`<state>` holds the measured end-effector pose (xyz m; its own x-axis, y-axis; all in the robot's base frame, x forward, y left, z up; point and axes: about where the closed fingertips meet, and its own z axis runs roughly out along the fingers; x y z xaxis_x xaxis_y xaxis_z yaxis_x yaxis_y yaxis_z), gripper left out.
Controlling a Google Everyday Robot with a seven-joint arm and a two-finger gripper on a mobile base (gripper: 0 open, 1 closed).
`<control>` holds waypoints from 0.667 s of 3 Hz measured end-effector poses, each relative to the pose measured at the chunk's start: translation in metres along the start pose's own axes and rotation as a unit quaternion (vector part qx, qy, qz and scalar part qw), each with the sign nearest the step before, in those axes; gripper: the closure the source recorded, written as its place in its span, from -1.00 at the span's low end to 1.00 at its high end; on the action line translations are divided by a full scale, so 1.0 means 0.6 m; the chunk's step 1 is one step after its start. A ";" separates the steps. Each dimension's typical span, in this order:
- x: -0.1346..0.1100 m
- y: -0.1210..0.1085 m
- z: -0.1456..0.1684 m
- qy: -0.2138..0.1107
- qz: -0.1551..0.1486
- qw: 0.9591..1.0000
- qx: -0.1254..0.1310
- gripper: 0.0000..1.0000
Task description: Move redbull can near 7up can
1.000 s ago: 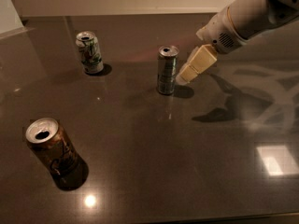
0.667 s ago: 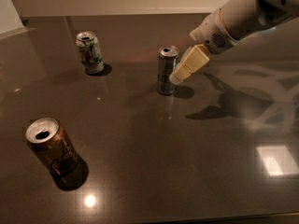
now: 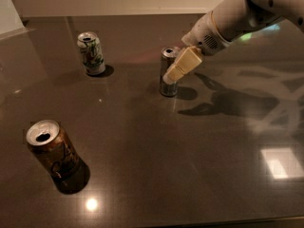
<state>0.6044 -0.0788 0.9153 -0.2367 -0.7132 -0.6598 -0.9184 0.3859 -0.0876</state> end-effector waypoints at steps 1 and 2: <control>-0.009 0.004 0.011 -0.002 -0.001 1.000 -0.011 -0.27; -0.020 0.009 0.014 -0.006 -0.004 1.000 -0.018 0.17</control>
Offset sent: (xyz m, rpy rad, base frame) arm -0.0001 0.0200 0.0076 0.0261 0.0188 0.0450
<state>0.6048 -0.0634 0.9166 -0.2252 -0.7099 -0.6673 -0.9315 0.3576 -0.0661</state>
